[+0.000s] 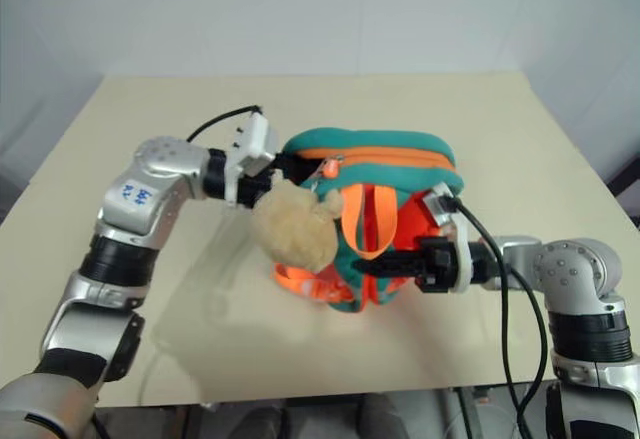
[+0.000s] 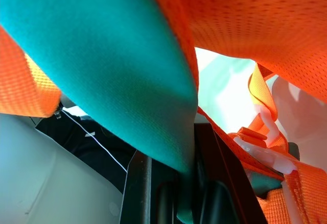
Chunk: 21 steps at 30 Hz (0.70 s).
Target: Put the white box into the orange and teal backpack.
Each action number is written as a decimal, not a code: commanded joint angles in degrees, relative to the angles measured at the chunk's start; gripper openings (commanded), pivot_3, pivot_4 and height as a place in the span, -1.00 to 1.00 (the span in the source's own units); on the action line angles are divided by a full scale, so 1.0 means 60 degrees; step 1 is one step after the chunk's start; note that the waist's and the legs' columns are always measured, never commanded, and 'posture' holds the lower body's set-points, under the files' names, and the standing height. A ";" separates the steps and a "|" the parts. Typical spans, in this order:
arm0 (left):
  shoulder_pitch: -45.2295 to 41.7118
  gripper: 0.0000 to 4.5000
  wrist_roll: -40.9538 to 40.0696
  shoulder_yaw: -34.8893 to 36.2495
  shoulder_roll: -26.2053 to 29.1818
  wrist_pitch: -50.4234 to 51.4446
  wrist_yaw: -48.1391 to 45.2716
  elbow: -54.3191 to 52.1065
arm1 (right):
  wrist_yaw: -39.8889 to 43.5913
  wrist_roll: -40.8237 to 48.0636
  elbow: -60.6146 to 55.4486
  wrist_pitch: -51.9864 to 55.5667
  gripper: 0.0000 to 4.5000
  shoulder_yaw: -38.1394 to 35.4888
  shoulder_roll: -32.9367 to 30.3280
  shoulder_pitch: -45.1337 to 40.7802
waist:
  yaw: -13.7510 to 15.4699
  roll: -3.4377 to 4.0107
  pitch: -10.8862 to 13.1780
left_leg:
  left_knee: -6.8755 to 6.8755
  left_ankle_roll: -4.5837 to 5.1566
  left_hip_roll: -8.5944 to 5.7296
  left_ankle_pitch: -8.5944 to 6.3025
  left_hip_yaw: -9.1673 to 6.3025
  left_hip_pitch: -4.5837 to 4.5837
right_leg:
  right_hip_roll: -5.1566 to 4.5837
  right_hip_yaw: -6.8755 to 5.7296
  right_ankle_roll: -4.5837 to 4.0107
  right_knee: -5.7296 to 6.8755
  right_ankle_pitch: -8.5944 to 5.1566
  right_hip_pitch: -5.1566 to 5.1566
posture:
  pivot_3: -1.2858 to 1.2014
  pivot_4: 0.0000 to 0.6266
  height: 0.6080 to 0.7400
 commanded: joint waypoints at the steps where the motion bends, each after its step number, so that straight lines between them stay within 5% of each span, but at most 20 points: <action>1: 0.0105 0.99 -0.0488 0.0837 0.0926 -0.0188 -0.0698 -0.0196 | 0.0044 0.0091 -0.0203 -0.0082 -0.79 -0.0051 0.0040 -0.0065 | 0.0014 0.0000 0.0000 | 0.0000 0.0000 0.0003 0.0000 -0.0001 0.0001 | 0.0003 -0.0001 -0.0001 0.0002 0.0000 0.0000 | 0.03 -0.52 1.00; 10: 0.0008 0.99 -0.2198 0.1925 0.1811 0.1123 -0.1093 -0.1154 | 0.0168 -0.0087 -0.0100 -0.0208 -0.79 0.0100 0.0090 -0.0136 | 0.0081 -0.0001 0.0001 | 0.0004 0.0004 -0.0002 -0.0002 -0.0010 -0.0005 | -0.0003 -0.0006 0.0000 -0.0009 0.0000 0.0011 | 0.03 -0.52 1.00; 21: 0.0716 0.99 -0.3065 0.1245 0.1429 0.2032 -0.0645 -0.3365 | 0.0314 -0.0327 0.0022 -0.0309 -0.79 0.0278 0.0200 -0.0267 | 0.0040 -0.0001 0.0000 | 0.0005 0.0009 0.0000 -0.0005 -0.0005 0.0010 | 0.0000 0.0001 0.0000 0.0008 0.0000 0.0012 | 0.03 -0.52 1.00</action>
